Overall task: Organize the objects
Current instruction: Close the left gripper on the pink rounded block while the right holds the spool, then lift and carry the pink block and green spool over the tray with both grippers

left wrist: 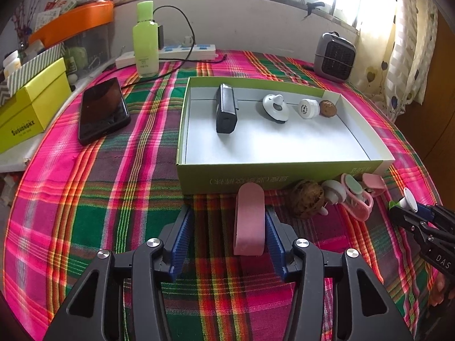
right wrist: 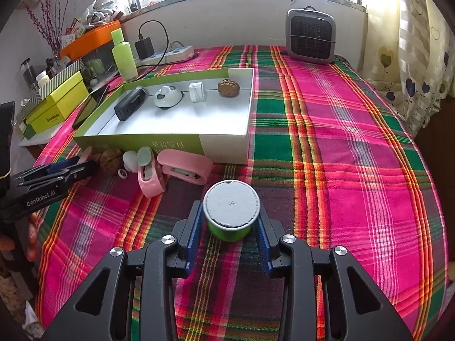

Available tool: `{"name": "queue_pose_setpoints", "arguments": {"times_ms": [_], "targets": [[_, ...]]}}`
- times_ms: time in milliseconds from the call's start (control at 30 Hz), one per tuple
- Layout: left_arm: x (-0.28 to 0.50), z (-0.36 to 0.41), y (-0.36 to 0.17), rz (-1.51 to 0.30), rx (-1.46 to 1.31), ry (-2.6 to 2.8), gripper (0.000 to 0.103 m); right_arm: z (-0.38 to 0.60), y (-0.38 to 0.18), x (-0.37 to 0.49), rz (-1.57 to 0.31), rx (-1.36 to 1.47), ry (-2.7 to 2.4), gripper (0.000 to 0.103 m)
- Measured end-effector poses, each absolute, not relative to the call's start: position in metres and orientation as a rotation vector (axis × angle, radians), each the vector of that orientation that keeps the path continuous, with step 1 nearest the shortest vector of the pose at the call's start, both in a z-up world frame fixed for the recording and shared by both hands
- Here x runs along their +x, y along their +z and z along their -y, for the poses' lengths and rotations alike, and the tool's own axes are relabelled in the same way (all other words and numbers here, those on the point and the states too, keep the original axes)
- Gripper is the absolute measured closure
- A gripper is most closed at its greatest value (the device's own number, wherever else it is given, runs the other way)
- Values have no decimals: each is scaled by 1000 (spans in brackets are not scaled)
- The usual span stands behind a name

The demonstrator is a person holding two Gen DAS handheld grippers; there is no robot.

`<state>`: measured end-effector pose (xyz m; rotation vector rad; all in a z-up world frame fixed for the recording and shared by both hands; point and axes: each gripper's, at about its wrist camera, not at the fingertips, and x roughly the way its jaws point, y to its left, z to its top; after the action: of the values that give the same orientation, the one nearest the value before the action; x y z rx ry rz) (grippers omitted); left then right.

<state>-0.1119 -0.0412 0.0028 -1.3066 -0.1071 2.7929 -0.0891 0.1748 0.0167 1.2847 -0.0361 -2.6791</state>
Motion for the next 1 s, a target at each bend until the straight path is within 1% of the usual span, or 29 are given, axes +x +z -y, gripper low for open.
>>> {"name": "queue_pose_setpoints", "arguments": {"times_ms": [267, 367, 433, 600, 800, 833, 1000], "targets": [[-114, 40, 3, 99, -1312, 2801, 57, -176, 17, -89, 48, 1284, -2677, 67], [-115, 42, 3, 93, -1317, 2811, 62, -176, 17, -89, 49, 1284, -2677, 69], [-116, 43, 3, 96, -1319, 2819, 69, -177, 17, -89, 57, 1284, -2678, 69], [-116, 45, 3, 102, -1321, 2830, 76, -176, 18, -88, 53, 1283, -2676, 69], [-117, 48, 3, 109, -1324, 2838, 87, -175, 19, -89, 46, 1274, -2679, 71], [-117, 48, 3, 113, -1324, 2837, 87, -175, 19, -89, 46, 1270, -2682, 74], [-117, 49, 3, 123, -1323, 2833, 87, -174, 20, -90, 45, 1267, -2684, 74]]}}
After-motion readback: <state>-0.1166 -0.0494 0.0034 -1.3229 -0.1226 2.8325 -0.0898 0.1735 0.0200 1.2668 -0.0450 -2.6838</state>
